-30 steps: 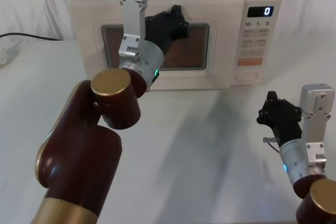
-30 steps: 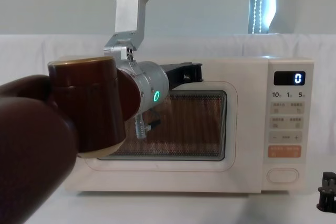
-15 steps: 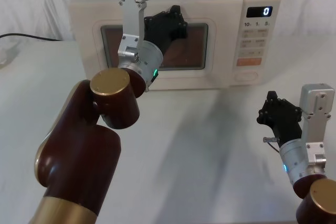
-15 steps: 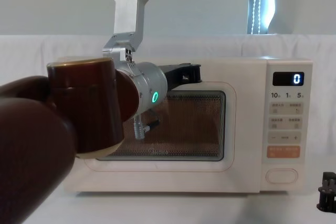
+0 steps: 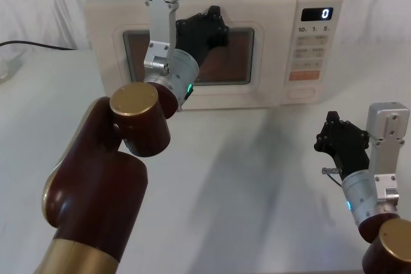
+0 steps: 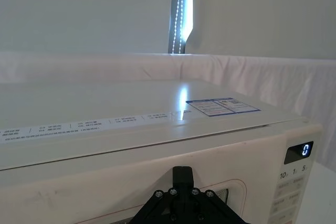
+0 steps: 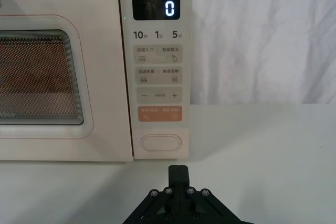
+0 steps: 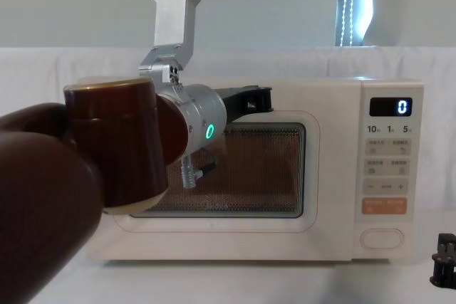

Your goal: Press the button to open the microwave door with one hand; close the microwave door with the other hand.

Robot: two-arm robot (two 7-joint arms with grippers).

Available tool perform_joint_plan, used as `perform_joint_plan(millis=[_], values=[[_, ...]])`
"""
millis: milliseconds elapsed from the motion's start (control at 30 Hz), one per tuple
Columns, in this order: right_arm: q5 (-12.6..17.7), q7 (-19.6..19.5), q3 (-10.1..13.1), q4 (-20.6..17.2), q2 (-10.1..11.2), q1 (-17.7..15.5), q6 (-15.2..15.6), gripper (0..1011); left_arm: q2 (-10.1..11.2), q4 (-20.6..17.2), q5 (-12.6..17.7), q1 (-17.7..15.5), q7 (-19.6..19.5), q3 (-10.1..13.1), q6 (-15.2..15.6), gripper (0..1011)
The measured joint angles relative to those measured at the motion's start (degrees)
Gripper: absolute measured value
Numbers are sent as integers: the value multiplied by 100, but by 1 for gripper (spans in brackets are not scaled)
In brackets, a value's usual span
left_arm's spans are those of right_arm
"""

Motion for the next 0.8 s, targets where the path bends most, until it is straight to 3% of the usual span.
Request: perform_joint_plan(millis=[800], values=[[0,0,0,0,0,0,0,0,13,-44,-47,10,-27,-5,-21,0]])
